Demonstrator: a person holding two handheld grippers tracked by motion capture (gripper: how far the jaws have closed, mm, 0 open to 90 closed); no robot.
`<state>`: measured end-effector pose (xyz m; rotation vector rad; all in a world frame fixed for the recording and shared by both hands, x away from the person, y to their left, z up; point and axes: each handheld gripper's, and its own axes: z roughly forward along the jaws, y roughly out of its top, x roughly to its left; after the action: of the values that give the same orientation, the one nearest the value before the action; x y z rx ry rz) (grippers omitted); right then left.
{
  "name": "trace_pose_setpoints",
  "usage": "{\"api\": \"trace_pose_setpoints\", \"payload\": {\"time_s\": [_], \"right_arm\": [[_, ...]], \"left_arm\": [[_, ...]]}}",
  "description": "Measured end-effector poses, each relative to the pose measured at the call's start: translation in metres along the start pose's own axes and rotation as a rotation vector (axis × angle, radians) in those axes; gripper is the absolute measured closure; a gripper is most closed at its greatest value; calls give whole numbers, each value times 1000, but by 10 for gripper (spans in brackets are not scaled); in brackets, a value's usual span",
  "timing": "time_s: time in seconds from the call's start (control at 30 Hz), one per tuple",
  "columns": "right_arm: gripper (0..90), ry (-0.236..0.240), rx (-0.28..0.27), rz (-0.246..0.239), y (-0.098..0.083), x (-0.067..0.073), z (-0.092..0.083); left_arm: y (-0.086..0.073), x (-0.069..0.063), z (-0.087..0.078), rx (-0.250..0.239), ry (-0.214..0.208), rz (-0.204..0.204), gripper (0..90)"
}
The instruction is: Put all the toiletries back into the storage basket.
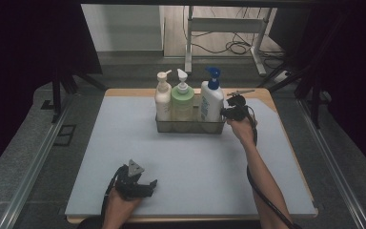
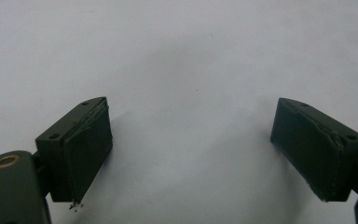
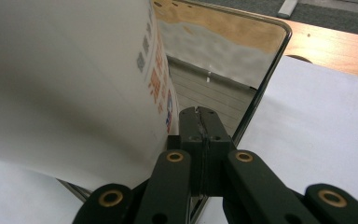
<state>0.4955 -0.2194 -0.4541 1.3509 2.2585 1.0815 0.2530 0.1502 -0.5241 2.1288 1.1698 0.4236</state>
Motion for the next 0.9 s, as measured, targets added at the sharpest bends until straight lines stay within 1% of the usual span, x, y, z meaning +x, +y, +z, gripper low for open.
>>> {"api": "trace_pose_setpoints", "payload": {"time_s": [0.23, 0.37, 0.57, 0.77, 0.9], "right_arm": [[897, 4, 5, 3, 0, 0, 1], [895, 6, 15, -7, -1, 1, 5], [893, 9, 23, -6, -2, 3, 10], [886, 2, 30, -5, -2, 4, 13], [886, 6, 37, -7, -2, 5, 14]], "left_arm": [[0, 0, 0, 2, 0, 0, 121], [0, 0, 0, -1, -1, -2, 121], [0, 0, 0, 0, 1, 1, 121], [0, 0, 0, 0, 1, 1, 121], [0, 0, 0, 0, 1, 1, 121]]}}
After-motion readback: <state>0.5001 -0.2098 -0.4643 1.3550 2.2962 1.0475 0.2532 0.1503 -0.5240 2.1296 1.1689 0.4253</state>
